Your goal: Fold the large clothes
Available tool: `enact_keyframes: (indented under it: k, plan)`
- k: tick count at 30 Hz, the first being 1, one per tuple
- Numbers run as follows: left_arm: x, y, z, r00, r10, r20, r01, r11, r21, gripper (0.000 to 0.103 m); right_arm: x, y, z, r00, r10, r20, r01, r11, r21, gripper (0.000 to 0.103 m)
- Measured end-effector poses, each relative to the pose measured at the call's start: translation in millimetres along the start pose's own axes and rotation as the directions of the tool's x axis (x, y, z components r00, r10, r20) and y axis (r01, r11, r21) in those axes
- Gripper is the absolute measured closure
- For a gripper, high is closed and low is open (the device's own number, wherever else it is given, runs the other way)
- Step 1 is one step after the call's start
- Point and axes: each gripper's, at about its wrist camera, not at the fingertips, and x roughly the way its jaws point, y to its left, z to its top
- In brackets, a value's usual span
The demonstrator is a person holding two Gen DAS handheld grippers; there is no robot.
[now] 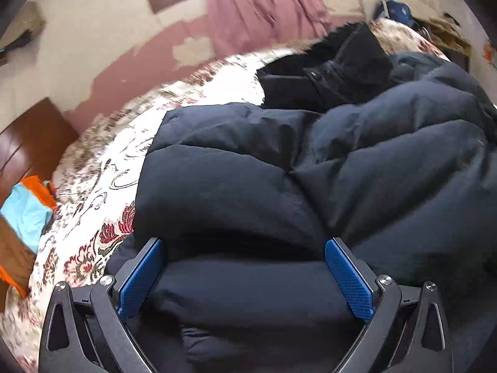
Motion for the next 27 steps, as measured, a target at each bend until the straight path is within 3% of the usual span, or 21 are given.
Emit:
enact_keyframes:
  k: [2,5,9,13,15,19,23,27]
  plan:
    - [-8,11,4,0.999,-0.041,-0.02,0.041,0.999,0.001,0.0,-10,-13,-2,0.999,-0.011,-0.038,0.01,0.999,-0.03,0.011]
    - [-28,38,11,0.996,-0.091,-0.002,0.09,0.995,-0.044,0.0,-23,-30,1,0.996,-0.017,-0.091,0.01,0.998,-0.068,0.011]
    - [-40,67,26,0.995,-0.099,-0.021,0.097,0.992,-0.076,0.0,-35,-52,22,0.979,0.101,-0.176,-0.107,0.994,-0.024,0.011]
    - [-46,83,45,0.997,-0.079,0.007,0.079,0.996,-0.052,0.0,-59,-81,54,0.97,0.223,-0.098,-0.214,0.972,0.094,0.011]
    - [-44,89,61,0.994,-0.104,0.025,0.106,0.989,-0.101,0.0,-60,-88,71,0.973,0.219,-0.072,-0.209,0.97,0.12,0.011]
    - [-20,93,98,0.985,-0.171,0.033,0.174,0.956,-0.237,0.0,-29,-79,104,0.979,0.195,-0.052,-0.186,0.972,0.146,0.011]
    - [24,84,136,0.977,-0.212,0.014,0.205,0.922,-0.329,0.0,25,-55,136,0.976,0.216,-0.027,-0.201,0.945,0.258,0.011]
    - [74,66,167,0.975,-0.219,-0.032,0.198,0.925,-0.323,0.0,69,-23,172,0.978,0.207,0.005,-0.2,0.937,0.287,0.012]
